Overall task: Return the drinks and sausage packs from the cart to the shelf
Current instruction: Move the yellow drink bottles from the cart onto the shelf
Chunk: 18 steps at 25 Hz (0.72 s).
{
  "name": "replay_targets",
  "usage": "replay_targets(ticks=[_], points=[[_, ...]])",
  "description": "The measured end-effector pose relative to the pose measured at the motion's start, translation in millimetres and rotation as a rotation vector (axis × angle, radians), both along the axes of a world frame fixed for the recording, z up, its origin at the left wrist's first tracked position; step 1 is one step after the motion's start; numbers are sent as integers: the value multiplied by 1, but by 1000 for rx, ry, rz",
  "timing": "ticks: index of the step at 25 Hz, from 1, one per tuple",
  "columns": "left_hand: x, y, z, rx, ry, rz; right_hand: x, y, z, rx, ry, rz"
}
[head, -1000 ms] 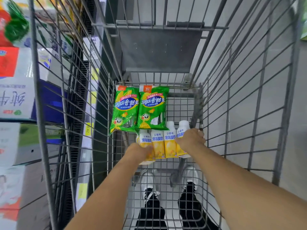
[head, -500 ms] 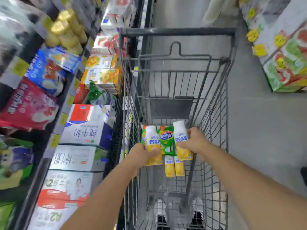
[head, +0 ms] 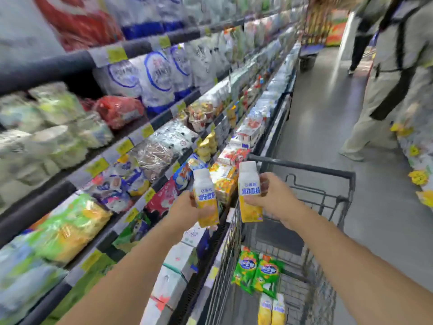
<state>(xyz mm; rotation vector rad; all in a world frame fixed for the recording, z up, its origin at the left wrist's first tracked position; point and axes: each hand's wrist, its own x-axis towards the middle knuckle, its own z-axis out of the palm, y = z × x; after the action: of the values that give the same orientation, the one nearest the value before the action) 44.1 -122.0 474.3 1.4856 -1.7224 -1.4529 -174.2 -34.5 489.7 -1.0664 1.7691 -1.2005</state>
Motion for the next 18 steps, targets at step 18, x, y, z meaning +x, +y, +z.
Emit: replay_targets(ticks=[18], points=[[432, 330, 142, -314, -70, 926, 452, 132, 138, -301, 175, 966]])
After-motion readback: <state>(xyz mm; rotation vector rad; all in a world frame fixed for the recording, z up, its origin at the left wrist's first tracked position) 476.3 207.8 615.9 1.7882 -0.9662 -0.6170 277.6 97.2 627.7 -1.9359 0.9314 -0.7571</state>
